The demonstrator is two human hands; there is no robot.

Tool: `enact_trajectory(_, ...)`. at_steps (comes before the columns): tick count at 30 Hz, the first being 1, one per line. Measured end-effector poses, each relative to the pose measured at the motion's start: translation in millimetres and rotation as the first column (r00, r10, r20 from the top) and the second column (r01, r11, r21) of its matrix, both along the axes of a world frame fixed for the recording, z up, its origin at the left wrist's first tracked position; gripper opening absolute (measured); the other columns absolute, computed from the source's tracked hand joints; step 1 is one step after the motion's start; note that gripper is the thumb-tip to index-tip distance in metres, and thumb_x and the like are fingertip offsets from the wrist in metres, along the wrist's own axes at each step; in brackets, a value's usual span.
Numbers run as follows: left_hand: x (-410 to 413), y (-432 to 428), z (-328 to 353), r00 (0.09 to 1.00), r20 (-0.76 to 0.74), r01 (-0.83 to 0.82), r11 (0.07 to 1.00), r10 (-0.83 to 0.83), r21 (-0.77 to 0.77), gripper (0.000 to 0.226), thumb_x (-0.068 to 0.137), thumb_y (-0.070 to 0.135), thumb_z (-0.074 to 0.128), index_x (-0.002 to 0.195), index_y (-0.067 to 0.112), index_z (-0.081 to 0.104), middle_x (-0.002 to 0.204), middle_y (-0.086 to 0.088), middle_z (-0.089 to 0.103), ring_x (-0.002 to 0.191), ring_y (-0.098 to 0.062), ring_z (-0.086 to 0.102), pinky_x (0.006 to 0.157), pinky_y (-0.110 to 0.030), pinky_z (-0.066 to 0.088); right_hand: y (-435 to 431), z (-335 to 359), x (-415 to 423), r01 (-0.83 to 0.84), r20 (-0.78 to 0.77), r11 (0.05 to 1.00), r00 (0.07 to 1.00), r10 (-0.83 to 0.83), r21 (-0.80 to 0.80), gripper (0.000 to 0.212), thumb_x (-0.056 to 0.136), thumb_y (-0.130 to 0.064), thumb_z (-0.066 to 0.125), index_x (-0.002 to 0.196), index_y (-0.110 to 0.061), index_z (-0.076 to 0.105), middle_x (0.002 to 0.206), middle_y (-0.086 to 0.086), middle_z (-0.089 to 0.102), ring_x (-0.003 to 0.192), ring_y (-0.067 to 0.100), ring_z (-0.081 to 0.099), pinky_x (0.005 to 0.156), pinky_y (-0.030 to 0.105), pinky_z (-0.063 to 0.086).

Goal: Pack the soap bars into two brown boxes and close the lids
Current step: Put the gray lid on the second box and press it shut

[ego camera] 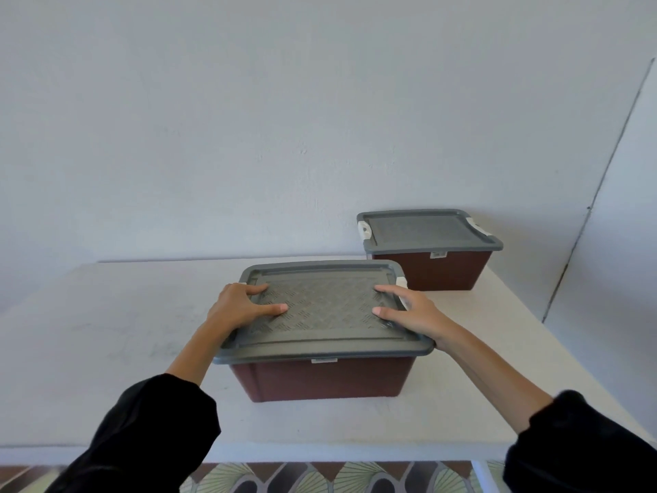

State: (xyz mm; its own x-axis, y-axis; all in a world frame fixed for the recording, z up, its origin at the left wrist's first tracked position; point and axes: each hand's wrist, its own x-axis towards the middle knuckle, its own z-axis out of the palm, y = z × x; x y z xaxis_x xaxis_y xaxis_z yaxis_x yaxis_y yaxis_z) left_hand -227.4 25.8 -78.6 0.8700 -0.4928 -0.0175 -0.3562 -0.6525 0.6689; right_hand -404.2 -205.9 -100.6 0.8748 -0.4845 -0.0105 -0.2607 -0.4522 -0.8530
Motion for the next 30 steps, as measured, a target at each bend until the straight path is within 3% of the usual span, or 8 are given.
enact_trajectory(9, 30, 40, -4, 0.999, 0.042, -0.01, 1.0, 0.008, 0.027, 0.076, 0.063, 0.056, 0.074, 0.13, 0.027, 0.053, 0.142, -0.008, 0.043, 0.127, -0.024, 0.043, 0.095, -0.037, 0.041, 38, -2, 28, 0.008, -0.01, 0.999, 1.0, -0.008, 0.031, 0.052, 0.081, -0.031, 0.068, 0.13, -0.029, 0.05, 0.142, 0.002, 0.044, 0.129, 0.02, 0.042, 0.106, 0.032, 0.036)
enact_trajectory(13, 21, 38, -10, 0.985, 0.169, 0.001, 0.976, -0.039, 0.216, 0.073, 0.078, 0.064, 0.053, 0.14, 0.03, 0.037, 0.148, -0.013, 0.026, 0.132, -0.03, 0.035, 0.104, -0.047, 0.035, 43, 0, 26, 0.022, -0.045, 0.999, 0.999, -0.023, -0.025, 0.049, 0.081, -0.038, 0.066, 0.127, -0.035, 0.05, 0.143, 0.002, 0.044, 0.13, 0.02, 0.041, 0.106, 0.035, 0.035)
enact_trajectory(15, 7, 33, -13, 0.96, 0.265, 0.009, 0.951, -0.095, 0.31, 0.063, 0.088, 0.06, 0.04, 0.142, 0.029, 0.032, 0.155, -0.013, 0.011, 0.142, -0.032, 0.016, 0.112, -0.053, 0.018, 46, 2, 23, 0.073, -0.096, 0.98, 0.991, -0.092, -0.185, 0.05, 0.082, -0.045, 0.062, 0.13, -0.036, 0.048, 0.143, 0.005, 0.042, 0.131, 0.022, 0.039, 0.102, 0.034, 0.034)
enact_trajectory(18, -18, 23, -17, 0.915, 0.335, 0.138, 0.954, -0.225, 0.265, 0.052, 0.096, 0.049, 0.03, 0.141, 0.024, 0.035, 0.156, -0.005, 0.018, 0.146, -0.023, 0.007, 0.115, -0.051, 0.003, 68, 7, 17, 0.164, -0.094, 0.833, 0.964, -0.25, -0.528, 0.048, 0.085, -0.05, 0.055, 0.131, -0.035, 0.049, 0.147, 0.008, 0.035, 0.136, 0.024, 0.031, 0.105, 0.037, 0.033)
enact_trajectory(21, -39, 12, -13, 0.901, 0.308, 0.251, 0.946, -0.306, 0.207, 0.046, 0.1, 0.038, 0.026, 0.14, 0.019, 0.037, 0.154, -0.003, 0.024, 0.145, -0.02, 0.013, 0.117, -0.045, 0.009, 101, 7, 21, 0.08, -0.048, 0.747, 0.988, -0.149, -0.66, 0.042, 0.091, -0.045, 0.047, 0.131, -0.031, 0.051, 0.146, 0.0, 0.04, 0.137, 0.02, 0.031, 0.113, 0.039, 0.021)
enact_trajectory(24, -48, 10, -9, 0.881, 0.366, 0.243, 0.951, -0.299, 0.191, 0.043, 0.101, 0.032, 0.026, 0.132, 0.015, 0.049, 0.148, -0.002, 0.038, 0.141, -0.02, 0.027, 0.112, -0.038, 0.024, 128, 1, 33, 0.043, -0.033, 0.738, 0.996, -0.088, -0.673, 0.041, 0.095, -0.041, 0.039, 0.133, -0.028, 0.048, 0.147, -0.004, 0.04, 0.141, 0.018, 0.025, 0.117, 0.041, 0.012)
enact_trajectory(27, -49, 13, -11, 0.866, 0.439, 0.192, 0.97, -0.239, 0.149, 0.041, 0.1, 0.032, 0.029, 0.116, 0.012, 0.061, 0.128, -0.005, 0.057, 0.122, -0.02, 0.049, 0.095, -0.034, 0.041, 136, -3, 38, 0.084, -0.003, 0.714, 0.993, -0.119, -0.695, 0.04, 0.097, -0.038, 0.034, 0.132, -0.026, 0.05, 0.142, -0.005, 0.046, 0.137, 0.017, 0.034, 0.116, 0.038, 0.02)
enact_trajectory(30, -47, 11, -14, 0.846, 0.497, 0.16, 0.981, -0.194, 0.11, 0.041, 0.098, 0.03, 0.033, 0.103, 0.009, 0.067, 0.117, -0.006, 0.064, 0.11, -0.022, 0.058, 0.087, -0.034, 0.046, 135, -4, 40, 0.141, 0.071, 0.673, 0.989, -0.13, -0.726, 0.039, 0.096, -0.035, 0.036, 0.126, -0.024, 0.057, 0.136, -0.004, 0.054, 0.13, 0.016, 0.045, 0.108, 0.033, 0.036)
